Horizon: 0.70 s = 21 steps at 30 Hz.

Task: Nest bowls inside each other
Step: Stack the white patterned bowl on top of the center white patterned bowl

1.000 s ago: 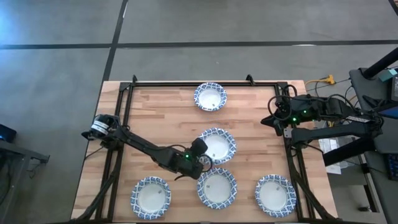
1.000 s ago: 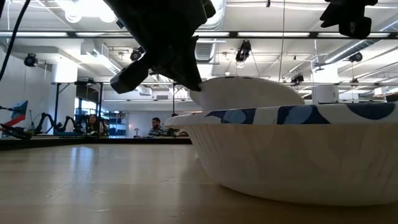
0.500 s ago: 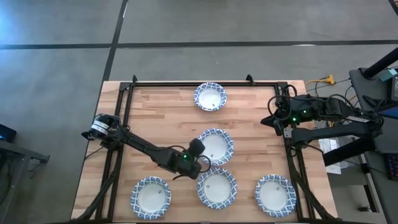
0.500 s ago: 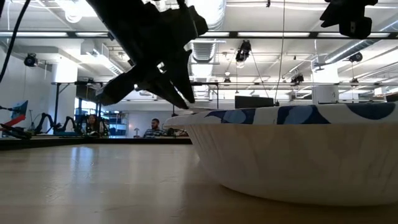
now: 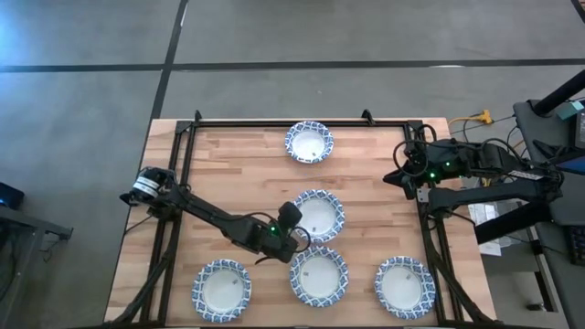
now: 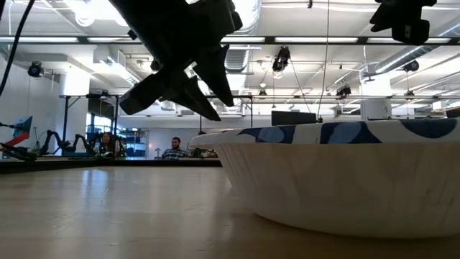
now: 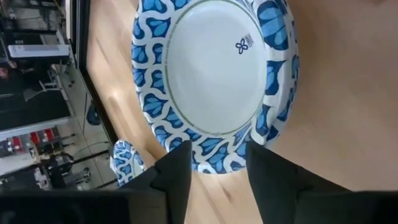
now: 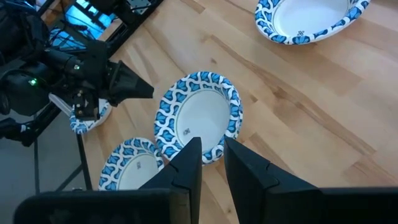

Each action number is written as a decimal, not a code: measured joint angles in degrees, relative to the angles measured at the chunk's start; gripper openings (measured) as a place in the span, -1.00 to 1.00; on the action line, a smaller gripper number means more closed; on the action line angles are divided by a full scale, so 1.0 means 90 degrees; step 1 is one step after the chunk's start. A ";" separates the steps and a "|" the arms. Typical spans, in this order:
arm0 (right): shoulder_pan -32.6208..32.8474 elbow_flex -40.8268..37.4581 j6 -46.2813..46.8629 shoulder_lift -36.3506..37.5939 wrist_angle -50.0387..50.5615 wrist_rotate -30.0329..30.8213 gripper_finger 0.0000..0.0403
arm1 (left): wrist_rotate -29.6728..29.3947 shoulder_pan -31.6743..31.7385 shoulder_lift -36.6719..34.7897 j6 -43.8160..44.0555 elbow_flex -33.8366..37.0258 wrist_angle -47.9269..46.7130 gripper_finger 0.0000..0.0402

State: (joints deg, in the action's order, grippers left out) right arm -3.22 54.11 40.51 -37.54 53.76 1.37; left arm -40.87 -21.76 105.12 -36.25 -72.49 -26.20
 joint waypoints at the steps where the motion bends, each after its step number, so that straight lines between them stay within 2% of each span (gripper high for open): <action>1: 0.0000 0.0000 0.0000 0.0000 0.0000 0.0000 -0.69 | -0.0040 0.0000 -0.0008 0.0000 0.0000 -0.0006 -0.31; 5: 0.0000 0.0000 0.0044 0.0000 0.0000 0.0000 -0.69 | -0.0524 0.0000 -0.0132 0.0197 0.0016 -0.0075 -0.29; 7: -0.0001 0.0000 0.0046 0.0000 0.0002 -0.0025 -0.69 | -0.0576 0.0026 -0.0273 0.0917 0.0017 -0.0270 -0.29; 9: -0.0002 0.0000 0.0048 0.0000 0.0004 -0.0150 -0.69 | -0.0412 0.0065 -0.0471 0.2149 0.0021 -0.0760 -0.29; 11: -0.0002 0.0000 0.0047 0.0000 0.0038 -0.0255 -0.69 | 0.0327 0.0152 -0.0699 0.3587 0.0058 -0.1284 -0.29; 14: 0.0000 0.0000 -0.0025 0.0000 0.0129 -0.0308 -0.69 | 0.2020 0.0349 -0.0993 0.5202 0.0241 -0.1438 -0.29; 17: -0.0002 -0.0046 -0.0056 -0.0036 0.0122 -0.0276 -0.69 | 0.3603 0.0539 -0.1087 0.5945 0.0330 -0.1255 -0.29; 19: -0.0002 -0.0104 -0.0053 -0.0081 0.0096 -0.0212 -0.69 | 0.4187 0.0640 -0.1133 0.6244 0.0367 -0.0910 -0.29; 21: -0.0002 -0.0165 -0.0019 -0.0161 0.0100 -0.0163 -0.69 | 0.4481 0.0725 -0.1169 0.6479 0.0422 -0.0449 -0.30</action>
State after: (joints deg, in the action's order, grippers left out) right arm -3.25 52.62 40.34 -38.99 54.65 -0.10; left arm -0.54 -15.24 94.60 22.06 -68.69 -30.24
